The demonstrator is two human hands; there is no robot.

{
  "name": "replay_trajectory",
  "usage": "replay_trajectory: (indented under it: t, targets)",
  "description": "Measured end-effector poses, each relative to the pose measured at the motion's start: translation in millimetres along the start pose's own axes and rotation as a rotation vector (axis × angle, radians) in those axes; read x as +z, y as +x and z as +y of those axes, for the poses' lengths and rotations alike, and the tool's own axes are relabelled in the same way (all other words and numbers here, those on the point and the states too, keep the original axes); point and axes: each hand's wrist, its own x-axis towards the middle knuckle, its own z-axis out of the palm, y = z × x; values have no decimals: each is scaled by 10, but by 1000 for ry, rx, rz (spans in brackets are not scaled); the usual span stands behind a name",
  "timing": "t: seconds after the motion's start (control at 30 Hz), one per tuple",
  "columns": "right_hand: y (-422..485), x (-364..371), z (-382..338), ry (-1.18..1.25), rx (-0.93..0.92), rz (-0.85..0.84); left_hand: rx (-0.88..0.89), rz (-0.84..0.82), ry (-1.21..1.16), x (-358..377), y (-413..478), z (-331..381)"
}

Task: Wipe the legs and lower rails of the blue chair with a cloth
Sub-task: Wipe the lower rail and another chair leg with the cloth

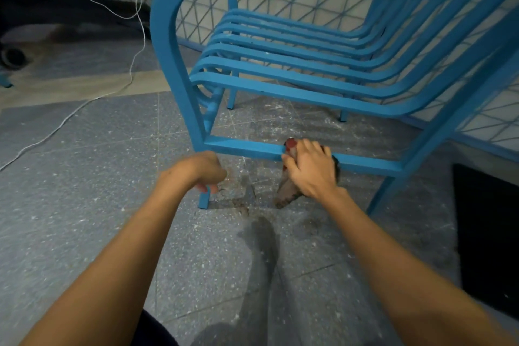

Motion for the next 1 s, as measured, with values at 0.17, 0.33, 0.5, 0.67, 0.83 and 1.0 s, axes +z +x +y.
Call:
replay_trajectory:
  t: [0.17, 0.33, 0.5, 0.67, 0.83, 1.0]
  targets:
    - [138, 200, -640, 13, -152, 33, 89, 370, -209, 20, 191, 333]
    - [100, 175, -255, 10, -332, 95, 71, 643, -148, 90, 191, 654]
    - [-190, 107, 661, 27, -279, 125, 215, 655, -159, 222, 113, 897]
    - [-590, 34, 1440, 66, -124, 228, 450, 580, -67, 506, 99, 1074]
    - [-625, 59, 1445, 213, 25, 309, 491, 482, 285, 753, 233, 1101]
    - [-377, 156, 755, 253, -121, 292, 451, 541, 273, 759, 282, 1181]
